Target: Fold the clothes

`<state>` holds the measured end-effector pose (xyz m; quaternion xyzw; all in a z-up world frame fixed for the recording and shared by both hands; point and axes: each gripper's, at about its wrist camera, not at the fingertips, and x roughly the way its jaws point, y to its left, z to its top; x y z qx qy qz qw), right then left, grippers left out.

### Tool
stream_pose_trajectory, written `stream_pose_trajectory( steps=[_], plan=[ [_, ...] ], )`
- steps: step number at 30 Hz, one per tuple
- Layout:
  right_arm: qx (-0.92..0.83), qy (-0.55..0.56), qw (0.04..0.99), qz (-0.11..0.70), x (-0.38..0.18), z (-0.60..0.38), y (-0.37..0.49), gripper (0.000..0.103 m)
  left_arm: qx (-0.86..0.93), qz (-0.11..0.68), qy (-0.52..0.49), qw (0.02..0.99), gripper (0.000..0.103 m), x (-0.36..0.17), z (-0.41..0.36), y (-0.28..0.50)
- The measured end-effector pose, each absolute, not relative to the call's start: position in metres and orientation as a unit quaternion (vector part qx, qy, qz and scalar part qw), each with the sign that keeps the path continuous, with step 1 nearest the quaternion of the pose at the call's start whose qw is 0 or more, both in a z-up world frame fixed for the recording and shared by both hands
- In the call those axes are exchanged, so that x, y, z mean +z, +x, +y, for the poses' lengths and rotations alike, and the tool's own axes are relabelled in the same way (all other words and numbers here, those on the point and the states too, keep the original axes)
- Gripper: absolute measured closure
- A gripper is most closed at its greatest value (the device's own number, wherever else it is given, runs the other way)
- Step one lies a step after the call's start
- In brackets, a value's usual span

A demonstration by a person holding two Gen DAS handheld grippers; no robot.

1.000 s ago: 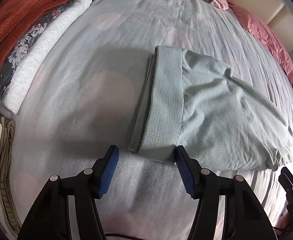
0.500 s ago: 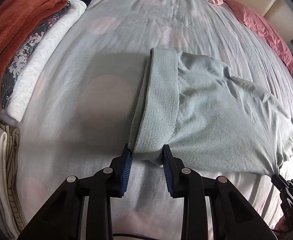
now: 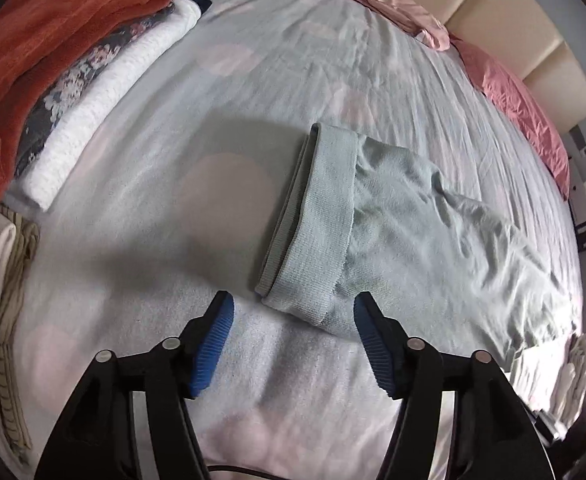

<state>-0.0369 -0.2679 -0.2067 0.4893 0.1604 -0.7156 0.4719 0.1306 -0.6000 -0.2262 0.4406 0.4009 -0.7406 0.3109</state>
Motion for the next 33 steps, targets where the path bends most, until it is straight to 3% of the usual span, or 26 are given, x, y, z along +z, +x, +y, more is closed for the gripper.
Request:
stream_pose_trajectory(
  steps=[10, 20, 28, 33],
  plan=[
    [-0.748, 0.480, 0.442, 0.119, -0.201, -0.230, -0.040, 0.091, -0.692, 0.482, 0.418, 0.337, 0.038, -0.248, -0.597, 0.128],
    [-0.768, 0.470, 0.413, 0.141, -0.209, -0.237, -0.036, 0.091, -0.690, 0.478, 0.410, 0.357, 0.038, -0.249, -0.594, 0.114],
    [-0.783, 0.491, 0.368, 0.105, -0.213, -0.223, -0.057, 0.091, -0.685, 0.414, 0.437, 0.411, 0.038, -0.246, -0.589, 0.097],
    [-0.791, 0.499, 0.344, 0.084, -0.214, -0.214, -0.068, 0.091, -0.678, 0.432, 0.396, 0.445, 0.038, -0.243, -0.591, 0.102]
  ],
)
